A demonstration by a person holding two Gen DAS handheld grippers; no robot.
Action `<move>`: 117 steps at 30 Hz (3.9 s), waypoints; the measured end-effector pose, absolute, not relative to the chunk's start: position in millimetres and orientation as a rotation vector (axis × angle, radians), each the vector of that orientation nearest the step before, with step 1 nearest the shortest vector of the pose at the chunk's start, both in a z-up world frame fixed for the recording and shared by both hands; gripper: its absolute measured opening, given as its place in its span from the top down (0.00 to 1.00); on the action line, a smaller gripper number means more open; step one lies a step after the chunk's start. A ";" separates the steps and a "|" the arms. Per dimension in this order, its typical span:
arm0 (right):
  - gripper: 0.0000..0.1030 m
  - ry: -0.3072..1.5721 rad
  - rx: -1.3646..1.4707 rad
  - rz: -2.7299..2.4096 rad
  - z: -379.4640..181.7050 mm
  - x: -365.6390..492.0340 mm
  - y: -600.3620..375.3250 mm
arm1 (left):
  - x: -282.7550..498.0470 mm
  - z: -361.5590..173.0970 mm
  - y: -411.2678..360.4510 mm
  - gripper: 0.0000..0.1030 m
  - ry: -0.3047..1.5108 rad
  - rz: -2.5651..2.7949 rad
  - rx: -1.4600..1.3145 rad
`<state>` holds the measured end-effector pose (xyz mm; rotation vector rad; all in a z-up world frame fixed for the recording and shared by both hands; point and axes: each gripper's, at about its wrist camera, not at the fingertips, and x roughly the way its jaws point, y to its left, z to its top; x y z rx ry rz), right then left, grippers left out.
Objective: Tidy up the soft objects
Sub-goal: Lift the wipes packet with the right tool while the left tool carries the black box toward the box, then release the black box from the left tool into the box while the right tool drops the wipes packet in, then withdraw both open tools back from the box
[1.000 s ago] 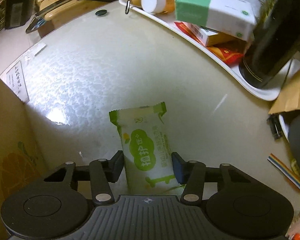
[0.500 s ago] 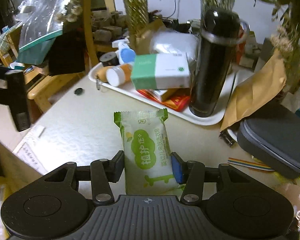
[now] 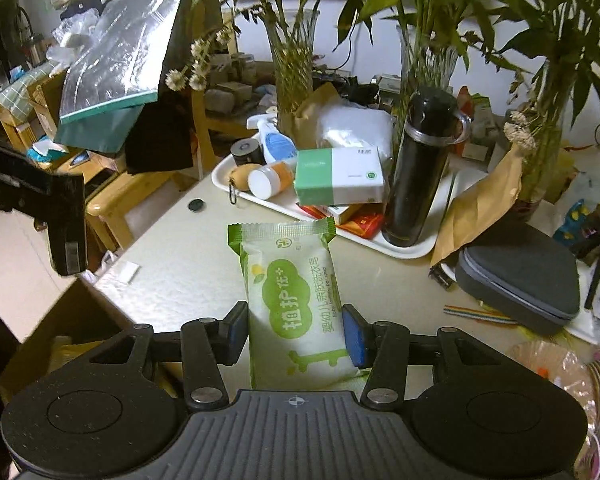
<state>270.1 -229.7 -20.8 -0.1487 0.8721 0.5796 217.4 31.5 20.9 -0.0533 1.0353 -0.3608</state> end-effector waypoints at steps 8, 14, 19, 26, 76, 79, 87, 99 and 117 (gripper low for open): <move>0.50 0.859 -0.133 0.594 -1.8 229.2 -231.1 | 186.1 10.6 20.1 0.49 1.136 -0.417 0.026; 0.50 0.850 -0.124 0.610 4.4 205.3 -231.3 | 170.1 -7.1 25.3 0.49 1.231 -0.452 -0.014; 0.50 0.847 -0.111 0.622 5.3 190.5 -231.1 | 163.5 -26.5 31.5 0.47 1.306 -0.490 -0.110; 0.50 0.856 -0.086 0.630 0.8 173.2 -233.3 | 142.2 -38.0 28.3 0.40 1.268 -0.467 -0.146; 0.00 0.858 -0.083 0.441 -19.5 140.2 -211.7 | 74.2 -7.4 23.6 0.30 0.773 -0.172 0.065; 0.00 0.836 -0.091 0.407 -18.1 134.0 -215.6 | 71.4 -5.2 22.5 0.28 0.754 -0.157 0.067; 0.00 0.783 -0.155 0.322 -18.6 115.2 -219.0 | 63.7 -1.4 18.6 0.03 0.717 -0.126 0.042; 0.00 0.703 -0.177 0.237 -21.1 85.8 -221.6 | 58.6 -5.5 18.6 0.00 0.693 -0.047 0.035; 0.00 0.929 -0.134 0.213 -41.1 65.2 -208.3 | 46.5 -17.6 7.6 0.00 0.816 -0.049 0.079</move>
